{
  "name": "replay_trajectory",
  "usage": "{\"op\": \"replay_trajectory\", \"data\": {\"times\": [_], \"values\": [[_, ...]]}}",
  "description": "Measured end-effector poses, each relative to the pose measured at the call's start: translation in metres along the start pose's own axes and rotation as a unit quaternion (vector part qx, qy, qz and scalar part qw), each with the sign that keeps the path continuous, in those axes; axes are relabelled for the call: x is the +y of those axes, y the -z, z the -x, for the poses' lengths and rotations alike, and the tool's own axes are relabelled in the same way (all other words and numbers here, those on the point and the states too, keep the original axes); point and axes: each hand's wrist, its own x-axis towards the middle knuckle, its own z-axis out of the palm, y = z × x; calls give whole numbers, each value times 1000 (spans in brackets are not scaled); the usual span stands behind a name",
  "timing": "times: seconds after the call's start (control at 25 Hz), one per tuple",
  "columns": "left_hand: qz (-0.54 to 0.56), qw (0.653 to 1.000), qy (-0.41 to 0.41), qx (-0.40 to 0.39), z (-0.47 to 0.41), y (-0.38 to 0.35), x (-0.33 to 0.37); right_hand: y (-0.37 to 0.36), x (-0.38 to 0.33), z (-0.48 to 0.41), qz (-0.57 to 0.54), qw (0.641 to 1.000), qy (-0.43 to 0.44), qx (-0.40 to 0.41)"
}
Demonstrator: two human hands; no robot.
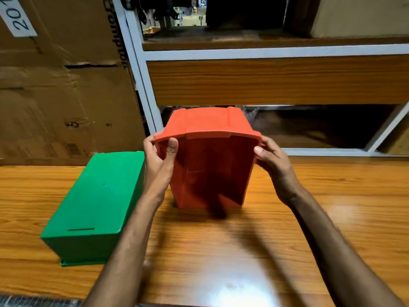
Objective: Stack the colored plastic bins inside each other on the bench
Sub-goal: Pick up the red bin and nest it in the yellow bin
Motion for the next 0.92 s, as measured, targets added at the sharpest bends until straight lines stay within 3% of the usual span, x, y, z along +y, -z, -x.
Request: {"op": "replay_trajectory", "data": {"times": [0.2,0.44,0.6,0.72,0.92], "values": [[-44,999,22,22,27,-2,-78,5,63,22,124,991,-44,4],[-131,990,38,26,-3,-8,-87,0,56,1,174,984,-21,23],[-70,997,27,26,-3,0,-73,14,9,6,120,993,-3,0],[18,996,86,-3,3,0,-61,21,-35,21,34,999,-23,-32],[85,982,161,-44,43,-29,-50,24,-77,50,10,998,-36,-56]]}}
